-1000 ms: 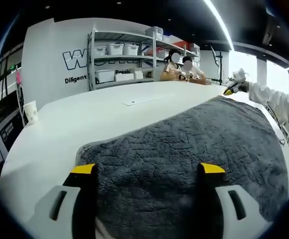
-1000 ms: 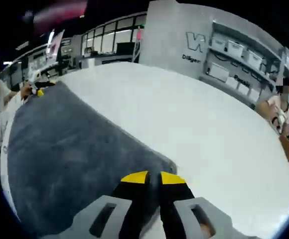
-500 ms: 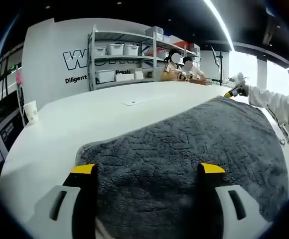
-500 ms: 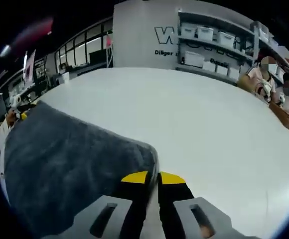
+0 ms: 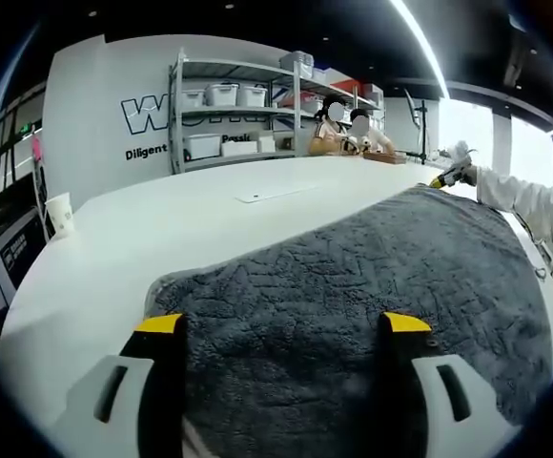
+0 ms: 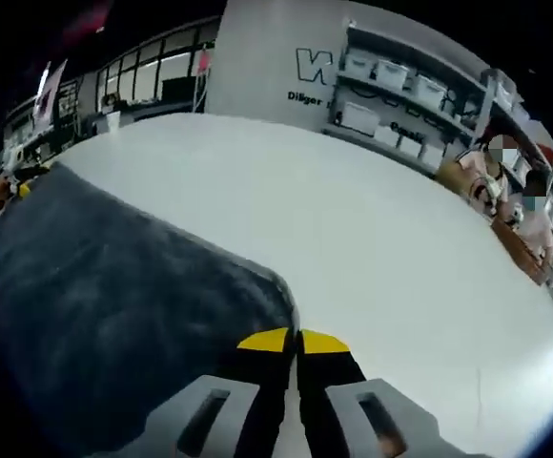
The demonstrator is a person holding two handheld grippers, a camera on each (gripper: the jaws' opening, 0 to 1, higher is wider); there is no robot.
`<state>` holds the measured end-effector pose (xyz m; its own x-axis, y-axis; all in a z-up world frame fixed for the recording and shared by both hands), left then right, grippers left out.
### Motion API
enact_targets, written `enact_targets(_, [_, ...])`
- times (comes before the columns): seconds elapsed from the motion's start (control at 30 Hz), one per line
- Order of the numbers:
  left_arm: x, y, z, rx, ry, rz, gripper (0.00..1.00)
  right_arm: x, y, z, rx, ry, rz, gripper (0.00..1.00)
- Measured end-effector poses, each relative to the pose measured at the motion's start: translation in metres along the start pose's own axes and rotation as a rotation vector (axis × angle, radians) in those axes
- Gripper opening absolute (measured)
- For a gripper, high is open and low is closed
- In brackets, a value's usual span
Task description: Open the folded towel by lifting each exposed corner and separating the folded layers until the towel lies flat within the target outline without major curled edges
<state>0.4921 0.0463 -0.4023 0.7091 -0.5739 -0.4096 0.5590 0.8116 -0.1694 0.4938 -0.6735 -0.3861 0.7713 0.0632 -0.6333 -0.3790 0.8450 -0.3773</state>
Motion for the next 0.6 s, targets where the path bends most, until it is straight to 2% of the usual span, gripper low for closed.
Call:
enact_targets(0.07, [0.0, -0.0001, -0.0002, -0.001, -0.003, 0.0, 0.82, 0.0008, 0.0006, 0.0021, -0.013, 0.03, -0.029, 0.0])
enact_targets(0.47, [0.0006, 0.0, 0.0, -0.002, -0.002, 0.0, 0.82, 0.0028, -0.0016, 0.0043, -0.064, 0.089, -0.099, 0.0])
enact_targets(0.6, [0.0007, 0.0006, 0.0001, -0.001, -0.002, 0.0, 0.82, 0.0034, 0.0015, 0.0069, -0.184, 0.114, -0.122, 0.0])
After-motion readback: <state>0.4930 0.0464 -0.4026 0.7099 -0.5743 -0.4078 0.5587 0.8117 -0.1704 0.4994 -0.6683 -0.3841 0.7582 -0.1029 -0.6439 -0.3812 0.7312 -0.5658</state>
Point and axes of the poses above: the point that each gripper's makers call its tool centre point, and the gripper's own axes: x roughly forward along the fingers, y roughly to its left, z roughly out of its top, the point moved 9 cm from there along -x, roughly backward along the fingers, and after that the axes turned 11 degrees about -x, right-handed, at the moved point
